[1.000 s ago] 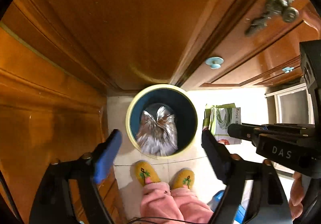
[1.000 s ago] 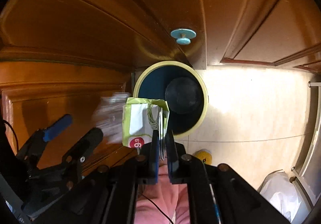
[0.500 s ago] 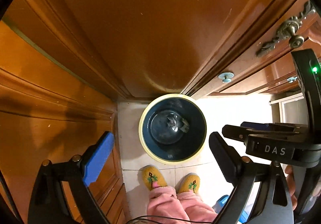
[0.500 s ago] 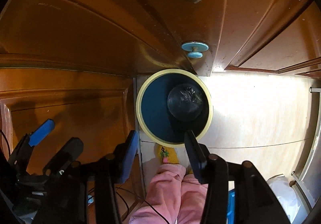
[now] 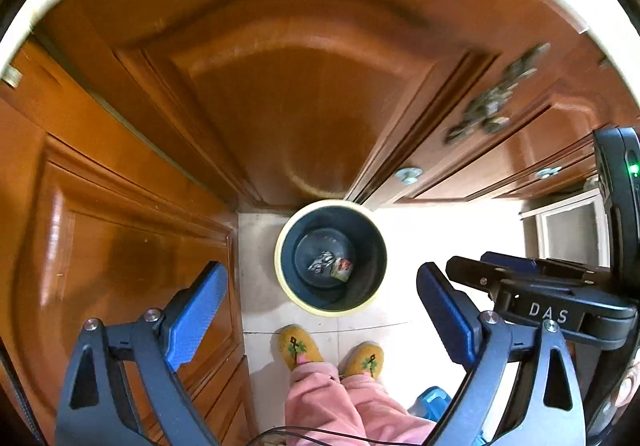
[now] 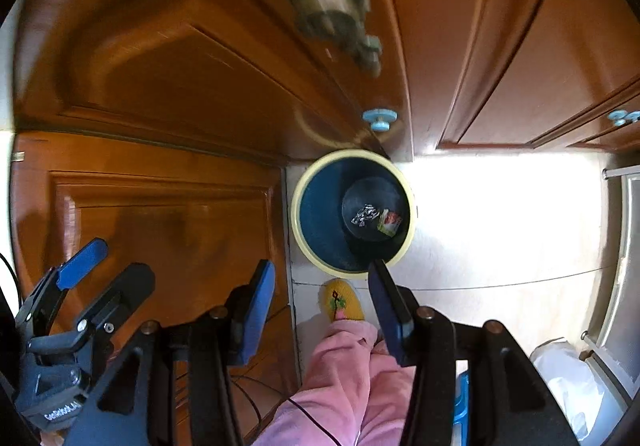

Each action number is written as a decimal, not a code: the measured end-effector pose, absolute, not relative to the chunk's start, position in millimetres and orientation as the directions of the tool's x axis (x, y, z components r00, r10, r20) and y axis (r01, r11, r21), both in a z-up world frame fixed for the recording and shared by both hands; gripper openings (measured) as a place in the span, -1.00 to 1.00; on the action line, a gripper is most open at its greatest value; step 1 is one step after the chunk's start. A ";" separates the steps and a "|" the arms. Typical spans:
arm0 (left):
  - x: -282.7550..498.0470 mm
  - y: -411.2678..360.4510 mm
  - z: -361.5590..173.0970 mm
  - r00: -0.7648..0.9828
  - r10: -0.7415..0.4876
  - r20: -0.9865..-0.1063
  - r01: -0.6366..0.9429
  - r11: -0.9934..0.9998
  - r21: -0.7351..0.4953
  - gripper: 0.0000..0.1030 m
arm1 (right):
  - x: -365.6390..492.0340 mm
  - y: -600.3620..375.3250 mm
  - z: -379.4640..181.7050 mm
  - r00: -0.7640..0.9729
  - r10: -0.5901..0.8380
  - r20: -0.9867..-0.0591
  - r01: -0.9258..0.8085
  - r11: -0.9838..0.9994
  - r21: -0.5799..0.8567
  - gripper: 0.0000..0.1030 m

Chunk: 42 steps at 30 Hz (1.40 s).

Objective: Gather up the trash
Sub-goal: 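Raise both tools back up over the counter trash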

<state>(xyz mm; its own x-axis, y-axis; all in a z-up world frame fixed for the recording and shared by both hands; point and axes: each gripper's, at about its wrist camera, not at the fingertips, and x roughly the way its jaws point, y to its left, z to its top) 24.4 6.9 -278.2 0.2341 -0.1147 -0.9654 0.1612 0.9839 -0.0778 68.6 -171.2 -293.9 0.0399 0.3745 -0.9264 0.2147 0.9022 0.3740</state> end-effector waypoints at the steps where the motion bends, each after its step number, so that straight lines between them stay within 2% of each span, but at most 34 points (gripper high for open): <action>1: 22.3 4.8 -266.9 0.242 -0.122 -0.963 0.163 0.983 -0.083 0.83 | 67.8 -171.6 -283.2 0.053 0.370 -0.927 0.207 0.904 0.373 0.00; 7: 8.6 -4.9 -197.1 0.305 -0.157 -0.939 0.181 0.978 -0.105 0.83 | 59.0 -178.1 -215.0 0.144 0.353 -0.924 0.184 0.908 0.376 0.03; 9: 4.3 -3.6 -174.0 0.324 -0.165 -0.932 0.171 0.979 -0.114 0.83 | 54.0 -181.6 -191.4 0.173 0.345 -0.922 0.172 0.912 0.373 0.13; 11: 0.2 -0.4 -149.9 0.352 -0.154 -0.923 0.152 0.983 -0.107 0.83 | 47.5 -185.3 -167.6 0.210 0.339 -0.917 0.157 0.914 0.374 0.16; 22: -21.2 19.6 -38.3 0.496 -0.110 -0.861 0.117 0.991 -0.060 0.83 | 24.2 -199.9 -54.1 0.346 0.340 -0.874 0.061 0.922 0.383 0.16; 32: -12.9 18.7 6.0 0.600 -0.023 -0.799 0.116 0.991 0.059 0.83 | 39.6 -204.5 -1.4 0.414 0.351 -0.840 0.035 0.916 0.400 0.16; 42: 43.6 36.7 26.1 0.669 0.040 -0.742 0.094 0.986 0.138 0.83 | 86.0 -206.9 20.9 0.451 0.321 -0.832 0.079 0.915 0.396 0.19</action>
<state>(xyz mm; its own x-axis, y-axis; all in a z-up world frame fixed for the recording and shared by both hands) 43.6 36.7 26.1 0.6688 0.0403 -0.7424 0.0938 0.9860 0.1380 86.0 -206.9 20.9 0.4514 0.3214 -0.8325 0.0789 0.9149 0.3960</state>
